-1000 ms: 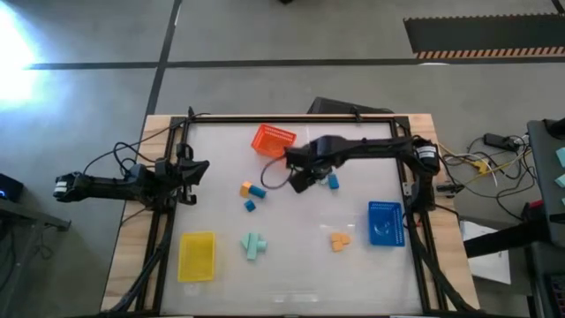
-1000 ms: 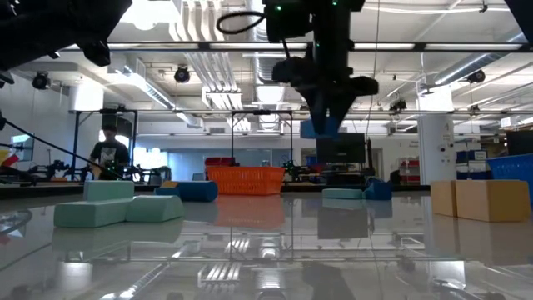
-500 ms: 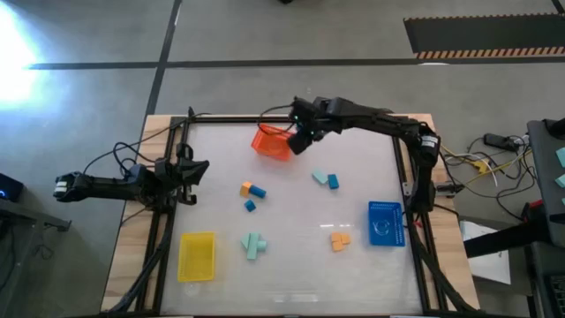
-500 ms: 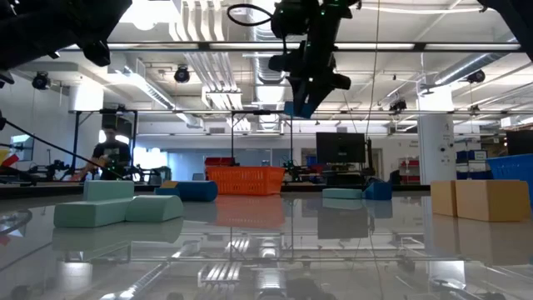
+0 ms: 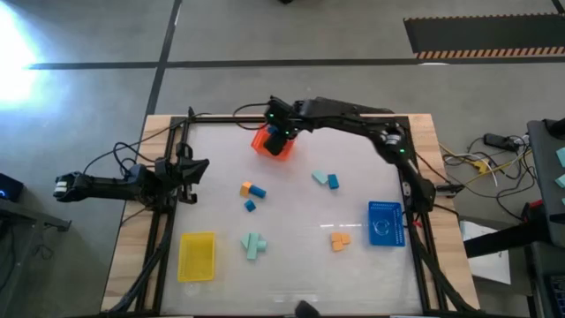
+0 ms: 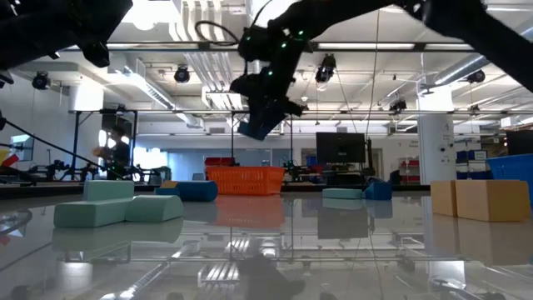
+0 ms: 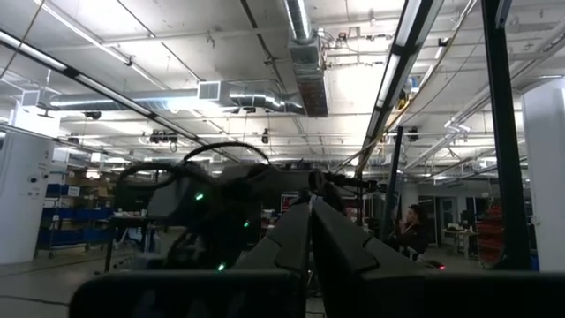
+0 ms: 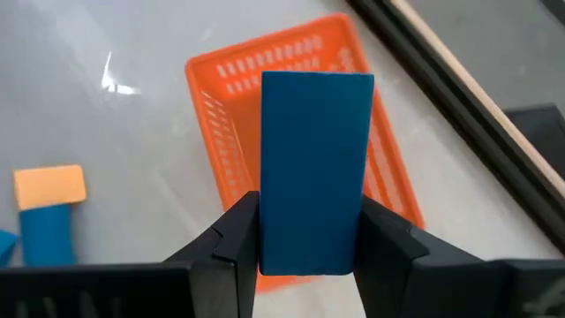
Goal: Sort & place blocks by color
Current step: Put the blue block into the orange bin, then put the green block into the yellow bin
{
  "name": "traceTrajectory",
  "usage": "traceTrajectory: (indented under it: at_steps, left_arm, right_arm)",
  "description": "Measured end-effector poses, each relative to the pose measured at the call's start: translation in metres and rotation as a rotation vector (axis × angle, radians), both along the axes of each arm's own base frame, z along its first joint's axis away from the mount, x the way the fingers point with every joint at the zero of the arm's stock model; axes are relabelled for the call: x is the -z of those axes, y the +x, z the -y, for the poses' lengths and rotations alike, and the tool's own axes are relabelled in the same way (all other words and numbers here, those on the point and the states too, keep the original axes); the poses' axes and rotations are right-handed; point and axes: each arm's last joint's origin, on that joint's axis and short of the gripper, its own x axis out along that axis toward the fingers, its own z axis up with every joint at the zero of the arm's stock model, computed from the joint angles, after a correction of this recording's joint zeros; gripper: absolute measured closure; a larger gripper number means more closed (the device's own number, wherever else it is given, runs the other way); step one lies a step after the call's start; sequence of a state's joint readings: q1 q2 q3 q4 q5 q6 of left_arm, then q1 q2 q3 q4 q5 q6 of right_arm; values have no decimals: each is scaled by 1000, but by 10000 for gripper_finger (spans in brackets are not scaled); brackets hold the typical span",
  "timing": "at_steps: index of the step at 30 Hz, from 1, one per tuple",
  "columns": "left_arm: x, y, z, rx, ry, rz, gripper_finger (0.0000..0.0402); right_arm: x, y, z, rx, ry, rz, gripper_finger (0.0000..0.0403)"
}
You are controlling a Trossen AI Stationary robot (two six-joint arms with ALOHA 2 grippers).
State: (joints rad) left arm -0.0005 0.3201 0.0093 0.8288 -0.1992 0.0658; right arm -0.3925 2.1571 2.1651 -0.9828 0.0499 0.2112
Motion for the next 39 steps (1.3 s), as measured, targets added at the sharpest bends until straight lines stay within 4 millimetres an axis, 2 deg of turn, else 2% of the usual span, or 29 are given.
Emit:
traceTrajectory:
  at_steps: [6, 9, 17, 25, 33, 39]
  left_arm:
    - [0, 0, 0, 0, -1, 0, 402]
    - [0, 0, 0, -1, 0, 0, 402]
    - [0, 0, -1, -16, -8, 1, 402]
    - [0, 0, 0, -16, -8, 0, 402]
    - [0, 0, 0, -15, -8, 0, 402]
    - [0, 0, 0, -15, -8, 0, 402]
  right_arm:
    - [22, 19, 16, -108, -21, -59, 280]
    - [32, 14, 21, -131, -13, -96, 280]
    - [31, 7, 27, -169, -38, -107, 280]
    - [56, 13, 23, -187, -41, -92, 279]
    - [69, 16, 24, -185, -60, -58, 240]
    - [64, 19, 25, -175, -73, -27, 218]
